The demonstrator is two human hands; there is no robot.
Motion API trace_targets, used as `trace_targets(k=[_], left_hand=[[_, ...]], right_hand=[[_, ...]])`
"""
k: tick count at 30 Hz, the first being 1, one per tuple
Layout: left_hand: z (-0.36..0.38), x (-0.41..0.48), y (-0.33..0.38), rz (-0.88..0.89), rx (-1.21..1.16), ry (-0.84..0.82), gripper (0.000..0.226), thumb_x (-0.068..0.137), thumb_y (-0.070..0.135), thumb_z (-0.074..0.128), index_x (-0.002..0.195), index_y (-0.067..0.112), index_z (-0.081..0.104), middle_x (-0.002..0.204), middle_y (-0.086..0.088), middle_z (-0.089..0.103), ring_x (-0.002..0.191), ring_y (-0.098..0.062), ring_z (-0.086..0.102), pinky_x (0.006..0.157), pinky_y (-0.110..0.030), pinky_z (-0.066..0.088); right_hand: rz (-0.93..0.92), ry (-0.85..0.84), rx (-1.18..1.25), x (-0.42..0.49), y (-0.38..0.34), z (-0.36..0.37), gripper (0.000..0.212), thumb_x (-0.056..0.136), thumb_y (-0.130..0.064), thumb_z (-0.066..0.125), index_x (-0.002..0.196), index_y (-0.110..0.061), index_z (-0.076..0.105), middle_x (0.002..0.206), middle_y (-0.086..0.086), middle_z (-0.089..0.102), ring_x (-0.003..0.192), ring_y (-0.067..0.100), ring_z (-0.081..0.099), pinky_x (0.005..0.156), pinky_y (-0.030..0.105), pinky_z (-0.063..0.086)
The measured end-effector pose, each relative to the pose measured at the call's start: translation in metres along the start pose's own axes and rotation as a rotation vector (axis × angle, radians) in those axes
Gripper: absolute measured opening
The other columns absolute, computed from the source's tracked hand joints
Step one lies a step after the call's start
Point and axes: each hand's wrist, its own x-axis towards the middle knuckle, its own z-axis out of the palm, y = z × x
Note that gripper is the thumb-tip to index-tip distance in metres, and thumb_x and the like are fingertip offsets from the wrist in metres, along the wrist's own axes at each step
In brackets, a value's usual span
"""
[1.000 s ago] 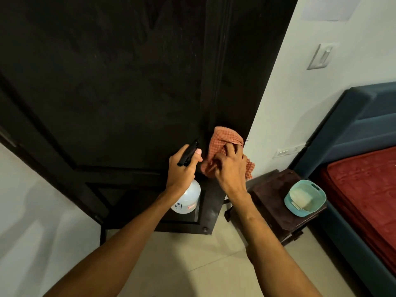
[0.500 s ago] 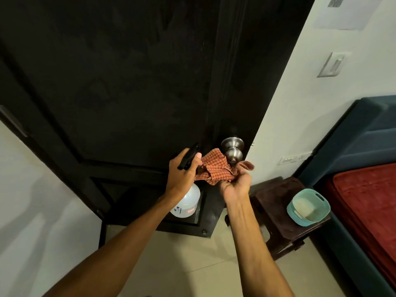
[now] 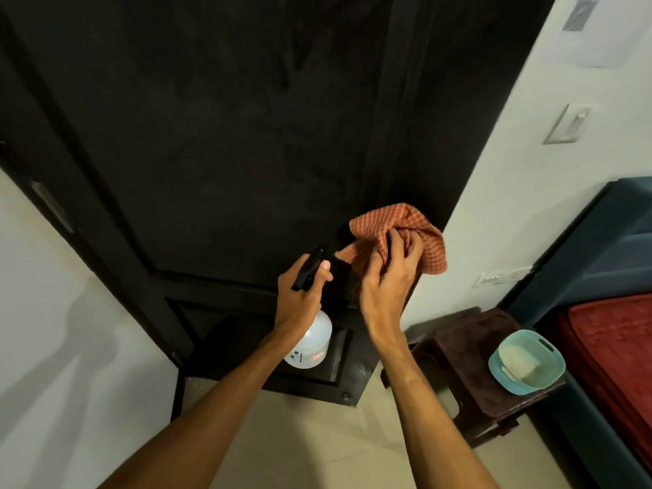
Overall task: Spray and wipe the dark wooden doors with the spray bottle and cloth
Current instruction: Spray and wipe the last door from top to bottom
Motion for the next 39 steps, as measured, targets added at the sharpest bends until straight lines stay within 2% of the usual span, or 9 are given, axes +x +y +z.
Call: trace_targets(k=[6, 14, 19, 21, 25, 27, 29, 35, 39], left_hand=[[-0.044, 0.011, -0.006, 0.002, -0.006, 0.120, 0.023, 0.104, 0.028, 0.062, 0.084, 0.016, 0.067, 0.078, -0.012, 0.068, 0.050, -0.009, 0.052, 0.052, -0.025, 0.045], [-0.098, 0.039, -0.002, -0.023, -0.044, 0.121, 0.030, 0.103, 0.028, 0.064, 0.078, 0.011, 0.063, 0.071, -0.031, 0.057, 0.045, -0.021, 0.045, 0.044, -0.032, 0.039], [-0.126, 0.046, -0.009, 0.053, 0.014, 0.122, 0.024, 0.101, 0.034, 0.061, 0.084, 0.017, 0.067, 0.065, 0.002, 0.064, 0.049, -0.008, 0.051, 0.051, -0.027, 0.043], [-0.139, 0.051, -0.006, 0.063, 0.023, 0.158, 0.025, 0.100, 0.035, 0.060, 0.090, 0.014, 0.068, 0.069, 0.012, 0.068, 0.054, -0.001, 0.058, 0.059, -0.020, 0.045], [-0.168, 0.064, -0.001, 0.085, 0.018, 0.218, 0.027, 0.100, 0.038, 0.060, 0.092, 0.015, 0.069, 0.067, 0.016, 0.067, 0.057, 0.000, 0.061, 0.066, -0.025, 0.047], [-0.186, 0.068, 0.000, 0.113, 0.017, 0.242, 0.024, 0.103, 0.039, 0.062, 0.091, 0.019, 0.069, 0.067, 0.013, 0.066, 0.058, -0.002, 0.060, 0.067, -0.029, 0.049], [-0.204, 0.071, -0.001, 0.144, 0.017, 0.265, 0.023, 0.101, 0.040, 0.062, 0.091, 0.020, 0.069, 0.065, 0.008, 0.064, 0.057, -0.004, 0.059, 0.065, -0.032, 0.051], [-0.259, 0.078, 0.001, 0.136, 0.005, 0.342, 0.021, 0.103, 0.029, 0.061, 0.092, 0.014, 0.070, 0.060, 0.014, 0.062, 0.056, -0.006, 0.058, 0.065, -0.034, 0.050], [-0.287, 0.078, 0.000, 0.130, -0.006, 0.390, 0.023, 0.102, 0.035, 0.061, 0.095, 0.015, 0.071, 0.069, 0.012, 0.067, 0.062, -0.007, 0.061, 0.072, -0.033, 0.051]], right_hand=[[-0.328, -0.308, -0.365, 0.001, 0.027, 0.063, 0.027, 0.095, -0.009, 0.049, 0.122, -0.013, 0.054, 0.124, 0.020, 0.054, 0.119, 0.040, 0.051, 0.107, 0.060, 0.038], [-0.296, -0.170, -0.526, 0.036, 0.013, 0.091, 0.015, 0.099, -0.013, 0.052, 0.108, -0.003, 0.058, 0.097, 0.021, 0.063, 0.088, 0.038, 0.061, 0.078, 0.050, 0.056], [-0.500, -0.447, -0.637, 0.029, -0.006, 0.117, 0.006, 0.083, -0.010, 0.070, 0.083, -0.005, 0.066, 0.078, 0.016, 0.062, 0.070, 0.038, 0.063, 0.055, 0.033, 0.042], [-0.689, -0.292, -0.726, 0.047, -0.018, 0.121, 0.013, 0.089, -0.019, 0.060, 0.088, -0.008, 0.068, 0.080, 0.014, 0.062, 0.068, 0.037, 0.061, 0.049, 0.035, 0.047], [-0.657, 0.065, -0.746, 0.061, -0.074, 0.152, 0.020, 0.092, -0.024, 0.051, 0.099, -0.018, 0.069, 0.090, 0.009, 0.067, 0.073, 0.033, 0.068, 0.057, 0.040, 0.054], [-0.713, -0.262, -0.703, 0.030, -0.068, 0.180, 0.032, 0.083, -0.031, 0.055, 0.109, -0.024, 0.072, 0.104, 0.007, 0.070, 0.102, 0.033, 0.068, 0.094, 0.052, 0.050], [-0.886, -0.643, -0.721, -0.003, -0.045, 0.204, 0.062, 0.075, -0.025, 0.067, 0.137, -0.027, 0.061, 0.136, 0.005, 0.060, 0.134, 0.029, 0.044, 0.124, 0.054, 0.009], [-0.872, -0.419, -0.717, 0.036, -0.125, 0.239, 0.038, 0.076, -0.027, 0.073, 0.113, -0.018, 0.073, 0.125, 0.009, 0.067, 0.131, 0.031, 0.043, 0.126, 0.049, -0.013], [-0.929, -0.523, -0.667, 0.004, -0.144, 0.281, 0.059, 0.075, -0.017, 0.065, 0.135, -0.020, 0.064, 0.142, 0.008, 0.059, 0.140, 0.031, 0.041, 0.123, 0.055, 0.011]])
